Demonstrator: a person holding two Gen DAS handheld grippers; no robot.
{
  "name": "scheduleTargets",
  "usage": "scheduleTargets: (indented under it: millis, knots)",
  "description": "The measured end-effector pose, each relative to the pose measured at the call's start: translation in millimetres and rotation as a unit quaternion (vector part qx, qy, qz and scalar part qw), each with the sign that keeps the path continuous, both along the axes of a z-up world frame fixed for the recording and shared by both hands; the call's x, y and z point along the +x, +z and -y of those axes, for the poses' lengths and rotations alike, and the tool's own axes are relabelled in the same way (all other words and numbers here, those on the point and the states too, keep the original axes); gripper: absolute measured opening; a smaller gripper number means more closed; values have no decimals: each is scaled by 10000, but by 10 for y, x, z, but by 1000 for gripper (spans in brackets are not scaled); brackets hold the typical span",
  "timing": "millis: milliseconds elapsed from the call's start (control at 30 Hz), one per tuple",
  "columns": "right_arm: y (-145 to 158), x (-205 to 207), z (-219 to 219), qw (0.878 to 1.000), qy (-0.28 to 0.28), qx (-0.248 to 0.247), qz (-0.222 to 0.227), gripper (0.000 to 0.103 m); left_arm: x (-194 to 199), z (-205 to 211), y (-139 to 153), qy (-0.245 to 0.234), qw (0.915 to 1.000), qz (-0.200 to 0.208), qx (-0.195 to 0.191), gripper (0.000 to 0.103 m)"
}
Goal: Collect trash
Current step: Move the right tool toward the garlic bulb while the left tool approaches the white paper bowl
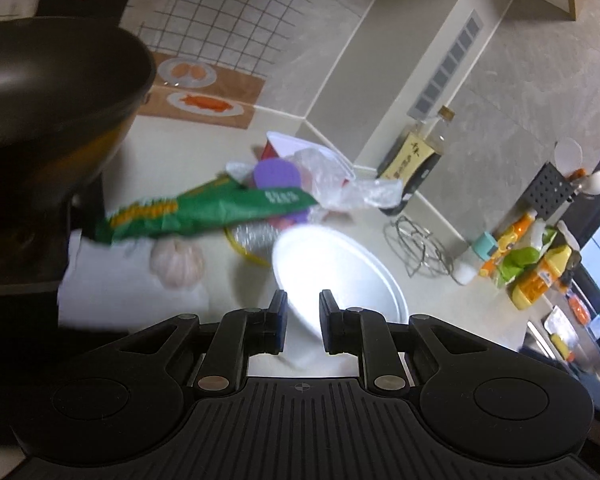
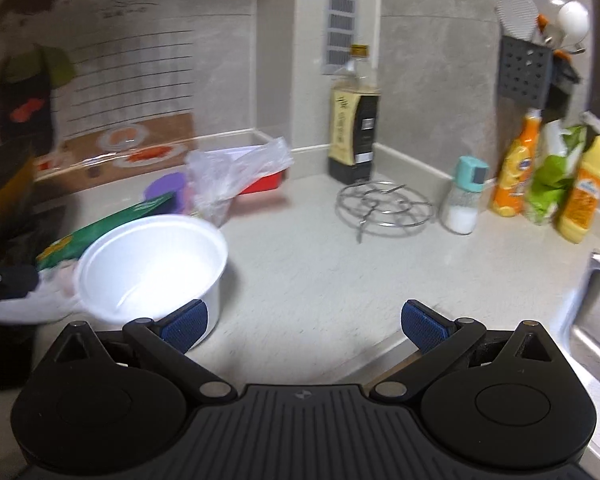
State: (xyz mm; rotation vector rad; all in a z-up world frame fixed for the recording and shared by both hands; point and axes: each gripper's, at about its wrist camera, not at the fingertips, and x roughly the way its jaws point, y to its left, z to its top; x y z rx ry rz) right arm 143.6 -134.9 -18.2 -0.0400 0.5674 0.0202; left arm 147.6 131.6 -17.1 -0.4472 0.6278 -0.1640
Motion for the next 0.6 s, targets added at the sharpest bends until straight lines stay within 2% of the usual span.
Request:
scheduleTargets:
  millis: [67, 133, 300, 367, 600]
  knots:
    - [11, 7, -106, 9995, -260, -182, 11, 103, 165, -72, 6, -88, 9999, 62, -98, 20]
    - [21, -10, -182, 9985, -417, -355, -47, 98, 311, -77, -9, -219, 9996, 125, -97, 20]
    - [32, -96, -161, 9974, -538, -419, -225, 97, 554, 102, -110, -272, 9983, -50, 517, 20]
    - [50, -115, -125, 9974, -532, -409, -259, 97, 614, 143, -194, -287, 9980, -230, 517, 21]
    - [28, -24, 92, 9978, -415, -474, -182, 97, 740, 293, -401, 163, 9954, -648, 688, 22]
